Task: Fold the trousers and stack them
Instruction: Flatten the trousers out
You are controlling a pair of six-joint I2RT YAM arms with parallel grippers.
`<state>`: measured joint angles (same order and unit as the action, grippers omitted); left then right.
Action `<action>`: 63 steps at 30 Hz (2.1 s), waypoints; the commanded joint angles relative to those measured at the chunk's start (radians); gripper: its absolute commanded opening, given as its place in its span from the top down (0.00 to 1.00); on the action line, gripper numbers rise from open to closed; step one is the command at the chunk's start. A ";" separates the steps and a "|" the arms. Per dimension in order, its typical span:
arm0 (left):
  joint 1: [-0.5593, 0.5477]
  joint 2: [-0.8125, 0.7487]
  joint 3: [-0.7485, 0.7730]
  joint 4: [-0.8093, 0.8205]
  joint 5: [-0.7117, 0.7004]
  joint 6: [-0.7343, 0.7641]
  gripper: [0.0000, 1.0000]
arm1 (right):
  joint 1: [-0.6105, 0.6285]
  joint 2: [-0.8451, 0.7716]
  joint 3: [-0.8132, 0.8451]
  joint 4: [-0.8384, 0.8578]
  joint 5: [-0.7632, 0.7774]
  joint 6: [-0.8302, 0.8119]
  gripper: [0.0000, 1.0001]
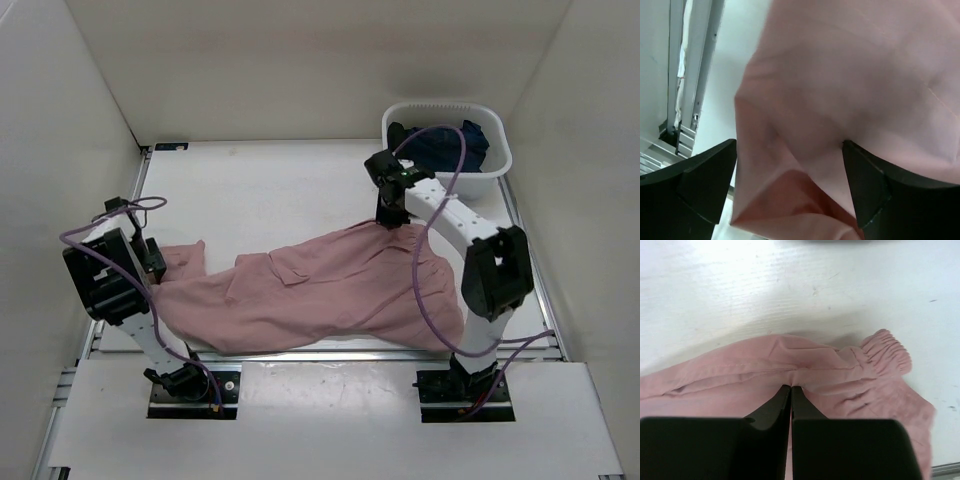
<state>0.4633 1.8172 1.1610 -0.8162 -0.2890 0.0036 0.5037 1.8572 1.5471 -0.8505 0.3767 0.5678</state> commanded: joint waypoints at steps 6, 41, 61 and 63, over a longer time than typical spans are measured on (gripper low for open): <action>-0.072 0.048 -0.003 -0.003 0.183 -0.004 0.86 | -0.007 -0.245 0.062 0.091 0.125 -0.172 1.00; -0.095 -0.225 -0.196 -0.081 -0.029 -0.004 0.86 | -0.048 -1.251 -0.934 -0.153 0.350 0.711 0.13; -0.075 -0.299 -0.167 -0.054 -0.111 -0.004 0.86 | -0.447 -0.633 -0.964 0.410 0.022 0.482 0.80; -0.048 -0.317 -0.167 -0.044 -0.140 -0.004 0.86 | -0.476 -0.633 -0.954 0.351 -0.002 0.481 1.00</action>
<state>0.3843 1.5688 0.9638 -0.8932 -0.3702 0.0002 0.0608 1.2243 0.5896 -0.4927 0.4610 1.0786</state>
